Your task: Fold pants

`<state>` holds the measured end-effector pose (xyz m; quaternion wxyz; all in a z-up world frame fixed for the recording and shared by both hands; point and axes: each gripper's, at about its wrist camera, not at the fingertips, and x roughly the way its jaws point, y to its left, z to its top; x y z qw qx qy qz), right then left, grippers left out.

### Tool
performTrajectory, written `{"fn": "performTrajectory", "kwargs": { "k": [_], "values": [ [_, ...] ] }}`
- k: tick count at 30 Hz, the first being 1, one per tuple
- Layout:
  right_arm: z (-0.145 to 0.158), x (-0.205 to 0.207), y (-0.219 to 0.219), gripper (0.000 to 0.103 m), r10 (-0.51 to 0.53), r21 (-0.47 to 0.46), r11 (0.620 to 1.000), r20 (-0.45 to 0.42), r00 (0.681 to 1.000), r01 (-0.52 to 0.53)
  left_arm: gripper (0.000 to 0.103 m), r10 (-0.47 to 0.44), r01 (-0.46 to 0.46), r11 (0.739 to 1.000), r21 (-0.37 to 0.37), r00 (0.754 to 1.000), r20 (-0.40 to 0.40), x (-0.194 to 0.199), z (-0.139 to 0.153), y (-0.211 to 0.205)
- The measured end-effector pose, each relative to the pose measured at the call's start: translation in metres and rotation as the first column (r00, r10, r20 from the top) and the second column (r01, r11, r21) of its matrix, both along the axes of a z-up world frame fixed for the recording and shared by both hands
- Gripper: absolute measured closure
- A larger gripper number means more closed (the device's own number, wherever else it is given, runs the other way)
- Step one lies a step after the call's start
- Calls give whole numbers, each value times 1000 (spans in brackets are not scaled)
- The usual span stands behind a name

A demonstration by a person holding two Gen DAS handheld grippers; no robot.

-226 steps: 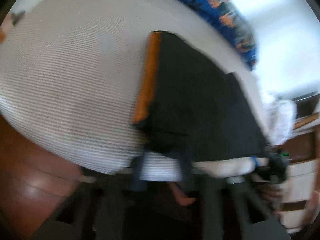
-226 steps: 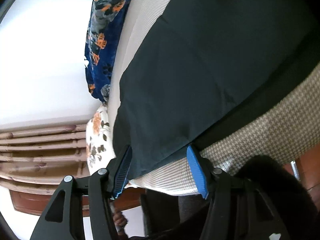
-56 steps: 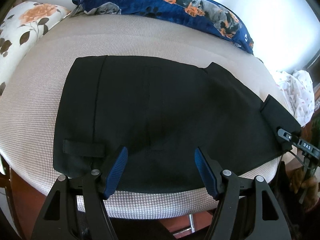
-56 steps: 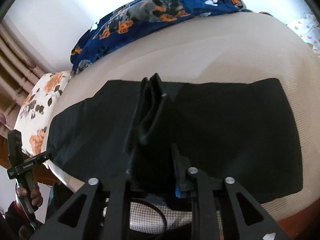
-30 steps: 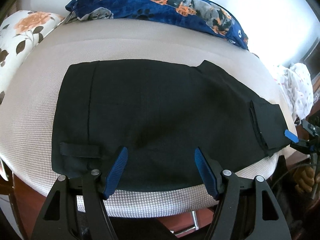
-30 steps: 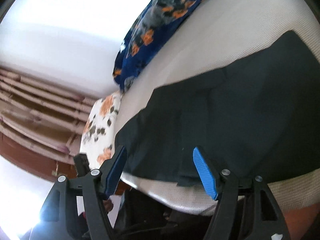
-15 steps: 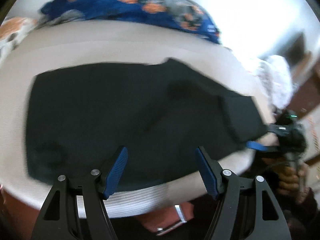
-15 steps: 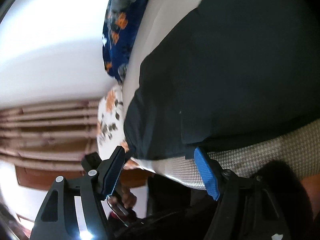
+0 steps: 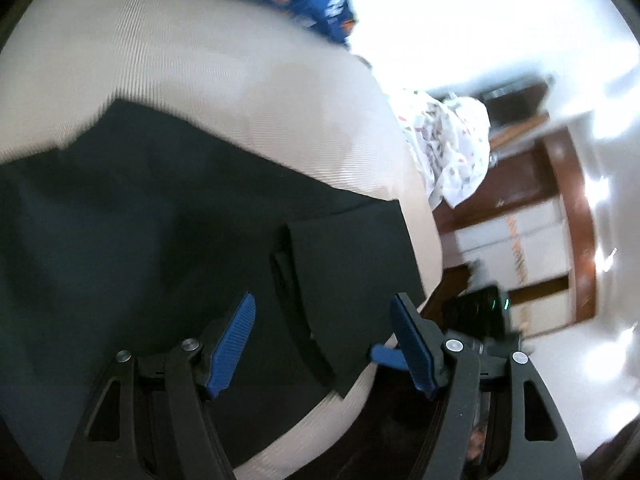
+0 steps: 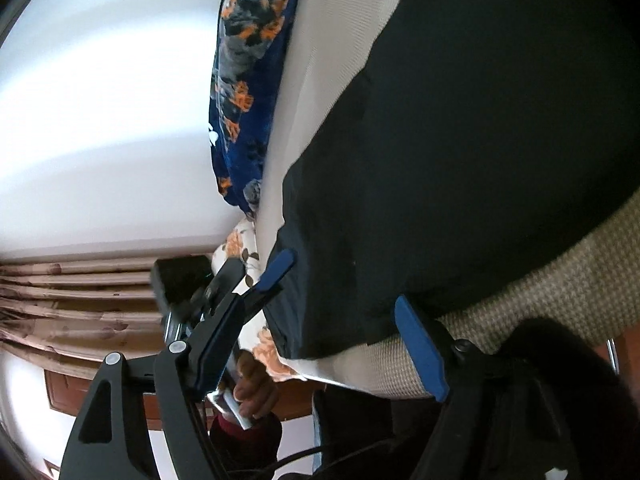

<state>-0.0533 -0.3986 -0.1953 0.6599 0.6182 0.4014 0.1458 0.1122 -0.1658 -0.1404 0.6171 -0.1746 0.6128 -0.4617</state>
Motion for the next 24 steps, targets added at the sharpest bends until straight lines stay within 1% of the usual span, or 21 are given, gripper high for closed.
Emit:
{"fn": "performTrajectory", "kwargs": {
  "k": [2,5,8,12,14,15,16,17,18,19,22,24],
  "values": [
    [-5,-1,-3,27,-16,18,1000,-14,1000,16,33,14,-17,1000,-26,996,-85,6,-14,-5],
    [-7,-3,-4,28,-30,30,999,-16,999,30,33,19,-20,1000,-2,985,-174,11,-32,-17],
    [-7,-4,-4,28,-30,34,999,-15,999,30,33,23,-23,1000,2,978,-208,11,-39,-24],
    [-12,-6,-7,28,-40,78,996,-20,999,42,33,71,-75,997,-6,964,-256,20,-44,-32],
    [-13,-8,-7,28,-41,84,996,-24,999,43,37,81,-87,996,-12,962,-259,24,-44,-38],
    [-13,-8,-7,28,-40,83,996,-25,999,42,42,79,-81,997,0,967,-242,24,-44,-39],
    [-13,-8,-7,28,-41,83,996,-24,999,43,53,76,-76,997,11,972,-221,23,-43,-41],
    [-13,-9,-8,28,-42,85,995,-24,999,44,60,77,-75,997,18,975,-210,23,-43,-42],
    [-13,-9,-8,28,-42,86,995,-24,999,44,79,81,-77,997,26,975,-209,22,-46,-42],
    [-13,-9,-8,28,-43,88,995,-26,999,45,90,87,-82,996,30,973,-213,21,-49,-41],
    [-14,-9,-8,27,-46,99,994,-29,999,49,90,105,-100,994,33,965,-241,21,-59,-39],
    [-14,-8,-8,27,-49,103,993,-32,998,52,90,121,-119,993,23,958,-261,21,-64,-37]
  ]
}}
